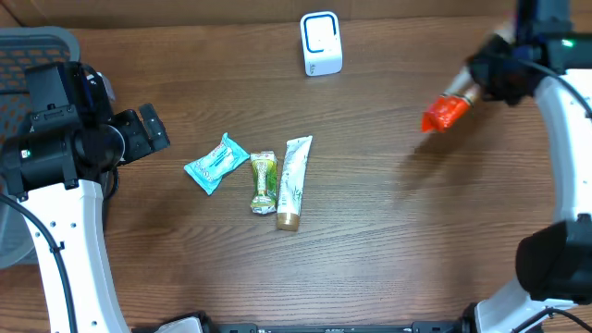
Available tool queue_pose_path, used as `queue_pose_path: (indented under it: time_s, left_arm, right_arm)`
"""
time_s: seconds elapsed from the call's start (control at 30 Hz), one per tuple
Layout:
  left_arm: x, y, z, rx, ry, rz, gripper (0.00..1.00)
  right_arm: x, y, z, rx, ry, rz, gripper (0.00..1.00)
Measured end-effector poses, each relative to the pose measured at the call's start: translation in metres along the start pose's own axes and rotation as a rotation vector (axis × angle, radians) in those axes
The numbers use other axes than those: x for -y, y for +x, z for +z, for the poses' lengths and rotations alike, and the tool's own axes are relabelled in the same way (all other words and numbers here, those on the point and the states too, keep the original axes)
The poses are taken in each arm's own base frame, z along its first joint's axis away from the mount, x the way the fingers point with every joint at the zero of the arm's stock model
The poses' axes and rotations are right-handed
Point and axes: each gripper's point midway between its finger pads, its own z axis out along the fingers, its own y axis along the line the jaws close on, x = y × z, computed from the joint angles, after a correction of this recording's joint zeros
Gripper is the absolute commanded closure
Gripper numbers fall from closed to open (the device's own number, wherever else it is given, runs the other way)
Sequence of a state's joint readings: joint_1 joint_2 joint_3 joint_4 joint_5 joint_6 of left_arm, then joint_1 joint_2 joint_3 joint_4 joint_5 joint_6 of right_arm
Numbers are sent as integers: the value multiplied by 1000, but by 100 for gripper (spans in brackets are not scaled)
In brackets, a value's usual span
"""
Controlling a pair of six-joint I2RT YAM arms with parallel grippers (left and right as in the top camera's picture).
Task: Scan the item barcode
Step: 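Move the spaghetti pack right and lower it onto the table, then release the spaghetti pack and move the right gripper toward the white tube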
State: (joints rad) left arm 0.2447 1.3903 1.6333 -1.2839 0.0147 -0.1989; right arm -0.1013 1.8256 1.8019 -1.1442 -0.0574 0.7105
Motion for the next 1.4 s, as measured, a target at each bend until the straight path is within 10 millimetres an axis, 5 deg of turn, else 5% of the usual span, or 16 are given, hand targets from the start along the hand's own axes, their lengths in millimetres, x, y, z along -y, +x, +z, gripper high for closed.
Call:
queue_pose_path:
  time_s: [0.27, 0.43, 0.57, 0.6, 0.67, 0.7, 0.83, 1.2, 1.4]
  left_arm:
    - [0, 0, 0, 0, 0, 0, 0]
    - [0, 0, 0, 0, 0, 0, 0]
    - [0, 0, 0, 0, 0, 0, 0]
    - [0, 0, 0, 0, 0, 0, 1]
    - [0, 0, 0, 0, 0, 0, 0]
    - [0, 0, 0, 0, 0, 0, 1]
    - [0, 0, 0, 0, 0, 0, 1]
    - [0, 0, 0, 0, 0, 0, 1]
    - [0, 0, 0, 0, 0, 0, 0]
  right_arm:
    - [92, 12, 71, -18, 170, 488, 96]
    - [118, 16, 102, 36, 190, 603, 96]
    - [127, 13, 107, 79, 208, 631, 96]
    - [129, 11, 107, 94, 213, 634, 79]
    - [130, 9, 107, 108, 217, 628, 18]
    - [131, 8, 107, 113, 223, 618, 4]
    - [137, 15, 105, 76, 258, 508, 0]
    - [117, 54, 94, -200, 172, 71, 5]
    - [41, 74, 58, -303, -53, -188, 9]
